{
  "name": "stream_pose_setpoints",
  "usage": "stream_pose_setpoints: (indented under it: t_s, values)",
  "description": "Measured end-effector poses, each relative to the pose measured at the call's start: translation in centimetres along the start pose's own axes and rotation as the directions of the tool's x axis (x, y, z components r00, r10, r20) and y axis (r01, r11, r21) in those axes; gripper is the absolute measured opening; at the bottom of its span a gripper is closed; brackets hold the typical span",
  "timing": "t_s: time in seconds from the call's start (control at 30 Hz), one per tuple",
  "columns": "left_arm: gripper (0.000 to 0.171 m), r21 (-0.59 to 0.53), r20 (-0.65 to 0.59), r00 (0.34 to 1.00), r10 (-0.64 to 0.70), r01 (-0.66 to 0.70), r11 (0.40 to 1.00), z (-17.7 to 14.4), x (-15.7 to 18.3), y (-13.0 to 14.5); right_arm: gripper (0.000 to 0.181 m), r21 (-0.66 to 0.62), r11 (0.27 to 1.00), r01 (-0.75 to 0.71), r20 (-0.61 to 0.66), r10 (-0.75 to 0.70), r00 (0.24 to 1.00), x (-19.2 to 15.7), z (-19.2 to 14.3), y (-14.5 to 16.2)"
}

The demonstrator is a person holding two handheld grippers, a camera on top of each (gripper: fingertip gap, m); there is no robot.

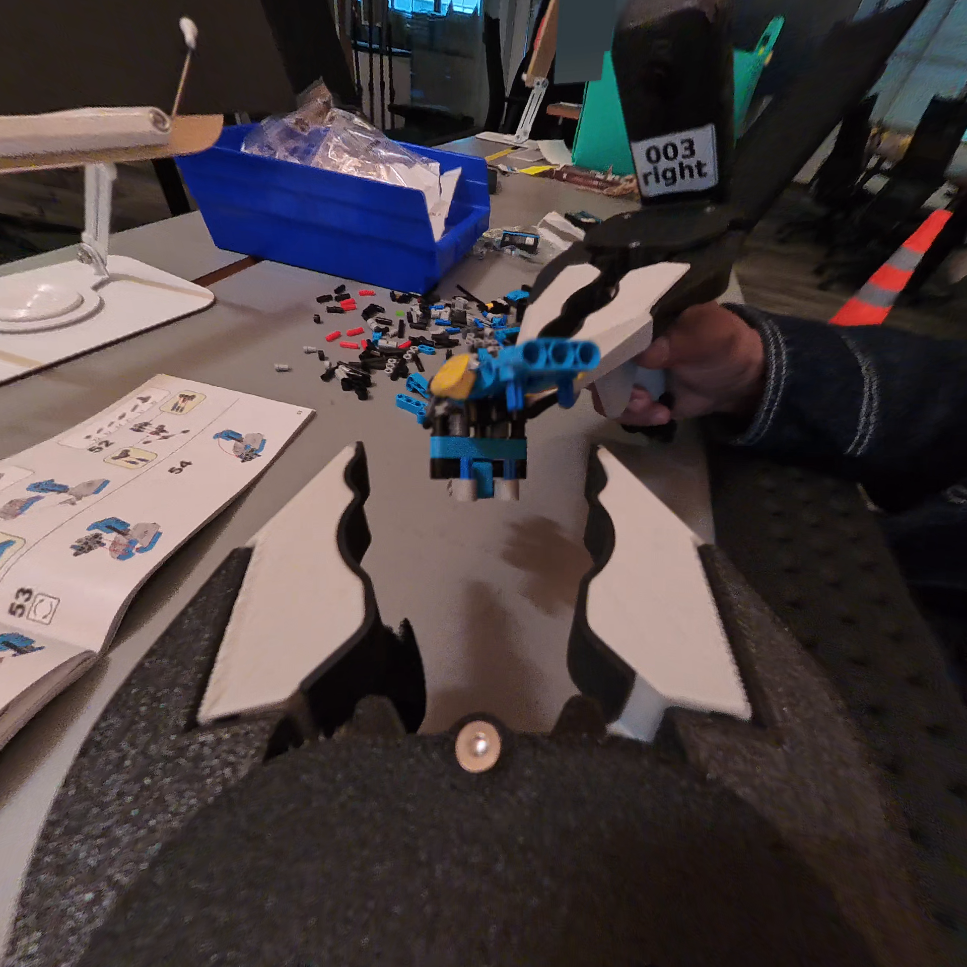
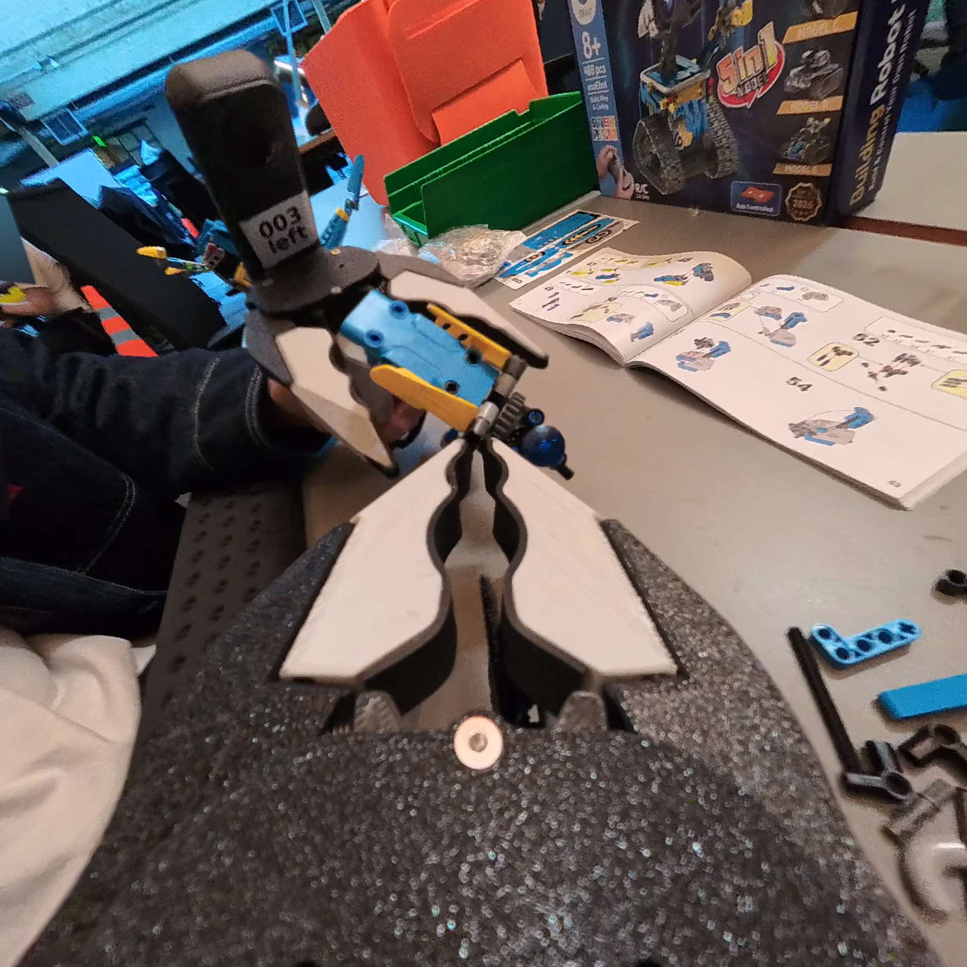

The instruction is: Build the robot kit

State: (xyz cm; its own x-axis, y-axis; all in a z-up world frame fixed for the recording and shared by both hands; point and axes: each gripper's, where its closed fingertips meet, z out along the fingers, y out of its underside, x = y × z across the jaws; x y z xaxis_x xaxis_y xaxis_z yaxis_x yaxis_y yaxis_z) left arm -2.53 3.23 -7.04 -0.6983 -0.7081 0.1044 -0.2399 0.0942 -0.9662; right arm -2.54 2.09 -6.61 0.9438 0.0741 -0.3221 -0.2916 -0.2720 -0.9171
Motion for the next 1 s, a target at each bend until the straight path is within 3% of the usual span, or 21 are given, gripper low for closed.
stream_pose_setpoints:
  t_s: [0.2,0.33,0.47,0.53,0.57,0.6,0.67,0.73,0.8,0.83,1.0]
  values:
    - [0.049,-0.175,0.011,1.0,0.013,-0.011,0.985,2.1,0.0,3.5,0.001,-0.071,0.996,-0.053,0.021,0.054,0.998,-0.1,1.1,1.6]
    - [0.046,-0.196,-0.054,0.997,-0.055,0.044,0.98,1.9,0.2,3.7,0.0,-0.076,0.996,-0.047,0.031,0.049,0.998,-0.2,1.2,1.7]
    - [0.046,-0.259,-0.136,0.985,-0.107,0.069,0.963,1.2,1.2,4.6,0.002,-0.112,0.98,0.166,-0.008,-0.168,0.986,-0.1,0.1,1.3]
    - [0.046,-0.291,-0.175,0.977,-0.126,0.071,0.954,0.9,1.7,5.1,0.015,-0.1,0.966,0.237,0.016,-0.236,0.972,-0.4,-0.2,0.4]
    - [0.046,-0.303,-0.198,0.972,-0.13,0.066,0.951,0.7,2.1,5.3,0.032,-0.132,0.963,0.233,0.061,-0.227,0.972,-0.7,-0.1,0.7]
    - [0.046,-0.306,-0.216,0.968,-0.125,0.054,0.95,0.7,2.5,5.3,0.048,-0.195,0.959,0.207,0.125,-0.185,0.975,-1.0,0.2,1.5]
    - [0.046,-0.32,-0.26,0.958,-0.12,0.032,0.947,0.5,3.4,5.5,0.061,-0.289,0.942,0.172,0.267,-0.093,0.959,-1.8,0.8,3.0]
    - [0.046,-0.327,-0.282,0.951,-0.124,0.026,0.945,0.4,3.9,5.6,0.058,-0.371,0.913,0.168,0.331,-0.04,0.943,-1.9,1.1,4.8]
    - [0.046,-0.328,-0.286,0.948,-0.141,0.041,0.944,0.3,4.0,5.5,0.041,-0.421,0.892,0.165,0.341,-0.013,0.94,-1.6,1.5,6.0]
    - [0.046,-0.331,-0.284,0.947,-0.148,0.048,0.942,0.3,4.0,5.5,0.026,-0.402,0.902,0.16,0.358,-0.006,0.934,-1.8,1.6,5.8]
    - [0.047,-0.277,-0.246,0.949,-0.198,0.127,0.952,0.1,2.8,4.2,0.021,-0.308,0.951,0.003,0.311,0.098,0.946,-1.1,1.8,4.2]
